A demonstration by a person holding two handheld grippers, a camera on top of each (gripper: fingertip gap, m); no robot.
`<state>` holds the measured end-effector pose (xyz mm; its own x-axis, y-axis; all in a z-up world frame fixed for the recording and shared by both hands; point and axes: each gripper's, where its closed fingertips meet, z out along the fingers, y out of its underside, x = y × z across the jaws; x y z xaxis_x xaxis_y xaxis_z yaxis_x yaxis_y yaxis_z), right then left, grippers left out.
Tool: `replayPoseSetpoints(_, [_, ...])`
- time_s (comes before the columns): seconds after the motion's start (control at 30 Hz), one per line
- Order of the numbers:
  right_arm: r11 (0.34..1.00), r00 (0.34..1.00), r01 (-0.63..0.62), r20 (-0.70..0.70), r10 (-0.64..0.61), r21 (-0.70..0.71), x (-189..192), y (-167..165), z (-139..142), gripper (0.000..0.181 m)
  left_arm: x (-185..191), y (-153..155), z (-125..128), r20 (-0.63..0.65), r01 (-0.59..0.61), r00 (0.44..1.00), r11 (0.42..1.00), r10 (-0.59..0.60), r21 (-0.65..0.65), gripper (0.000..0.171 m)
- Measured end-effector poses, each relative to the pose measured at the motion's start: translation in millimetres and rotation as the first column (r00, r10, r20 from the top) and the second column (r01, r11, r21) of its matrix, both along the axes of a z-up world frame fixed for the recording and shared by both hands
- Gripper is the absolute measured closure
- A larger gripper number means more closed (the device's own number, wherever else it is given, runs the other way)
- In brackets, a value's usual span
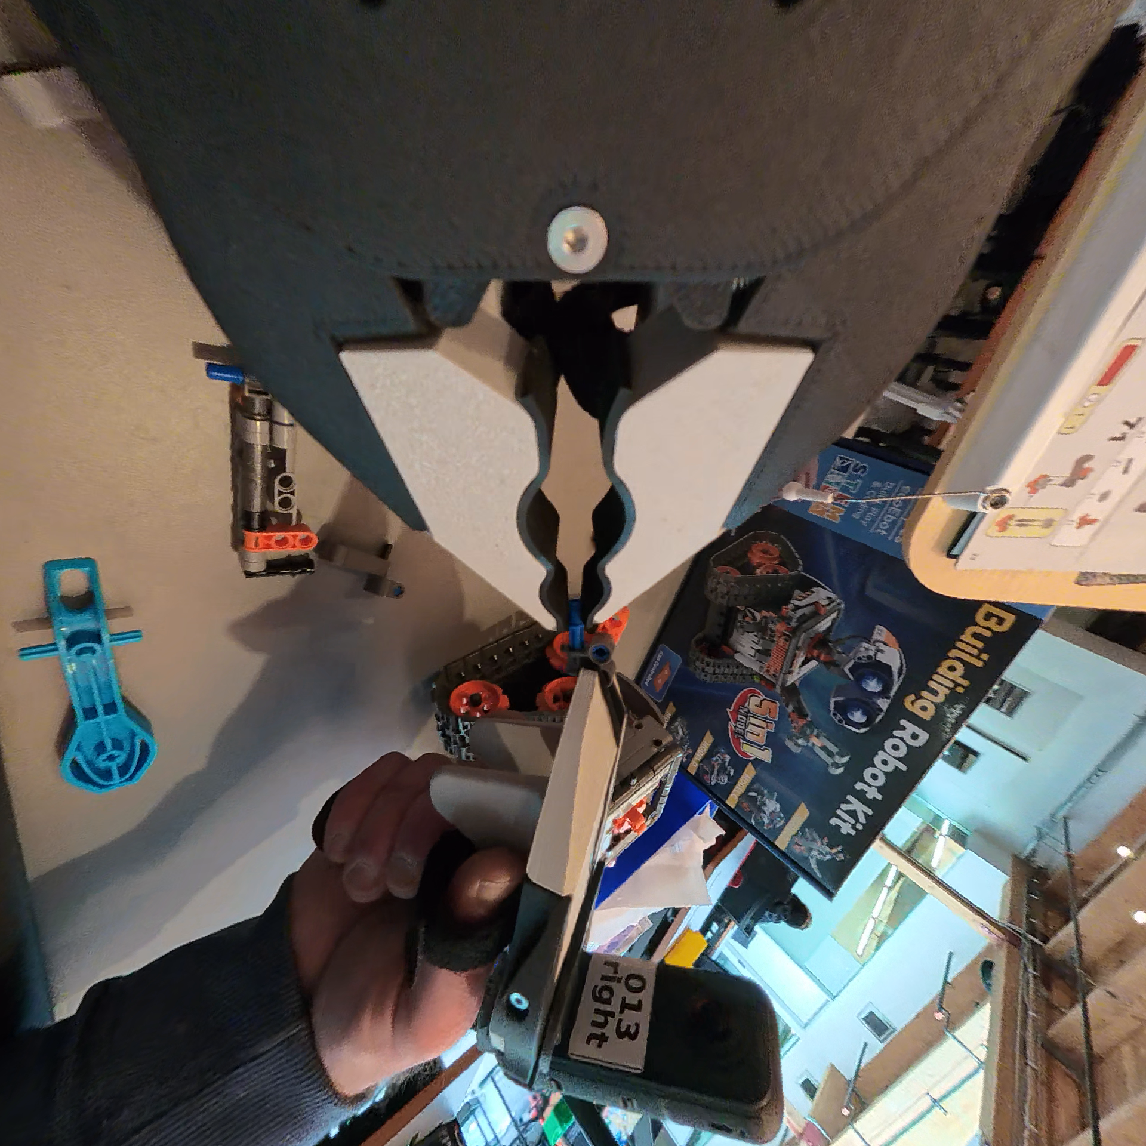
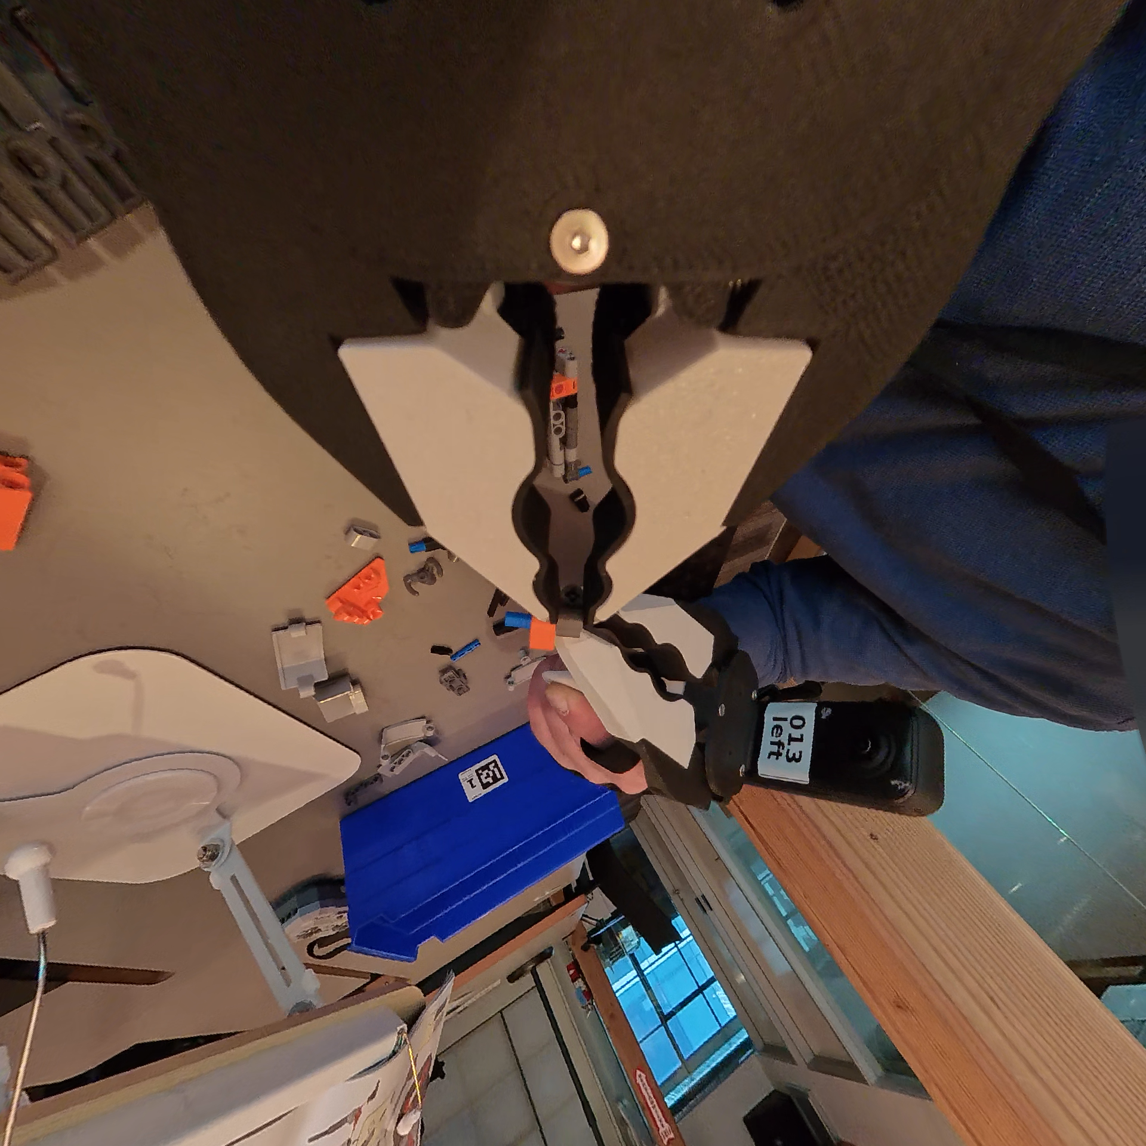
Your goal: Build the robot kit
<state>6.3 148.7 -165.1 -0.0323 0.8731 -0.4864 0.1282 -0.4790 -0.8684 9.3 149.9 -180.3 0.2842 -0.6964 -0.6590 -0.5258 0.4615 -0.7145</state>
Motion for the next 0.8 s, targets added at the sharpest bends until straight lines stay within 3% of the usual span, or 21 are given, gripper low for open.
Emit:
replayPoseSetpoints(0.27, [1.000, 1.000, 0.007, -0.015, -0.007, 0.010, 0, -1, 4, 0.177, 1, -1, 3, 0.008, -0.009, 1.000, 1.000, 0.008, 0.021, 0.170])
replayPoseSetpoints(0.8, [0.987, 0.998, 0.038, -0.059, -0.029, 0.158, -1, -4, 17, 0.177, 1, -5, 15, 0.160, 0.067, 0.986, 0.984, -0.040, -0.163, 0.170])
